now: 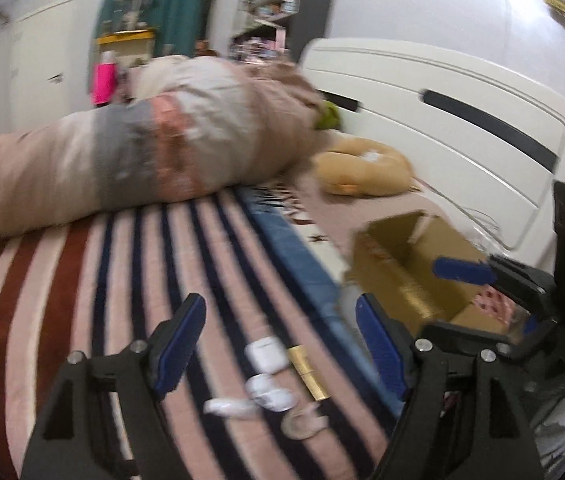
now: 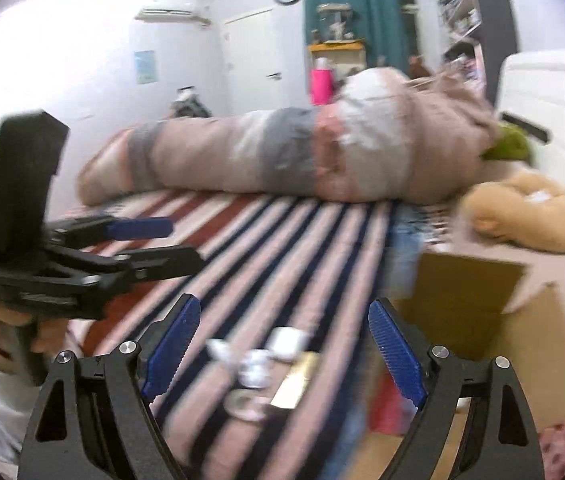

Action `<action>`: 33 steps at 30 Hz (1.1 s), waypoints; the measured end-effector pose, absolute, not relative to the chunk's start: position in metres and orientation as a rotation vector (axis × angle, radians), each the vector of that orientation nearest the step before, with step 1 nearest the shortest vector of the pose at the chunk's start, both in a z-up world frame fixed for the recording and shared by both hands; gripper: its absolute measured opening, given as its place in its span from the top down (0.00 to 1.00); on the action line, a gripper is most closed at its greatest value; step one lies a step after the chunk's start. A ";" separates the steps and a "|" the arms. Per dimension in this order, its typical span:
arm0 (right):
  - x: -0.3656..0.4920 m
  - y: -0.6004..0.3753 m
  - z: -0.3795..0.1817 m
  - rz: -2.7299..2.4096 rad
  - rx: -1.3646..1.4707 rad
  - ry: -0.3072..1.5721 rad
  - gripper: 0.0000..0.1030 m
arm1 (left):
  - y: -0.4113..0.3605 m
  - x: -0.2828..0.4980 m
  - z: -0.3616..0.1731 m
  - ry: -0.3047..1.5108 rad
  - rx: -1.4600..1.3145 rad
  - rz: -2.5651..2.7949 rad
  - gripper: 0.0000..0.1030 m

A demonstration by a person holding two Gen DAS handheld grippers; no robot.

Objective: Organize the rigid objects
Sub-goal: 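Return the right gripper and grasp the white pump bottle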

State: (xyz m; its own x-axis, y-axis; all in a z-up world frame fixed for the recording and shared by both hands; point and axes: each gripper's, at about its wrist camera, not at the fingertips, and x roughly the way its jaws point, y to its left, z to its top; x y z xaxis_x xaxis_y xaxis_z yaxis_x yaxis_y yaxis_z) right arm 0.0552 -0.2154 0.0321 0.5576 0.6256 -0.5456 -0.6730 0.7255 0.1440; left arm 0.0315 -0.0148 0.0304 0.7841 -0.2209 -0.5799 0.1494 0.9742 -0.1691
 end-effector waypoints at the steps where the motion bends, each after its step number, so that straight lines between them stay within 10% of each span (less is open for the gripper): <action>1: 0.054 -0.210 0.030 0.782 -0.084 0.615 0.22 | -0.003 0.028 0.026 0.640 -0.125 -0.174 0.27; 23: 0.099 -0.060 -0.138 0.937 -0.493 0.997 0.80 | 0.069 0.017 -0.074 0.784 -0.238 -0.054 0.27; 33: 0.095 -0.071 -0.120 0.952 -0.383 0.973 0.81 | 0.064 0.015 -0.065 0.786 -0.236 -0.065 0.27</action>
State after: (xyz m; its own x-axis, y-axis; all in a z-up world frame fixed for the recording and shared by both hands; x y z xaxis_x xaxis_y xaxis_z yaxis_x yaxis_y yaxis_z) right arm 0.0954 -0.0714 -0.1202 0.2178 0.5080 -0.8333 -0.8224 0.5554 0.1236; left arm 0.0147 0.0640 -0.0652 0.7061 -0.1453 -0.6931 -0.0302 0.9717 -0.2344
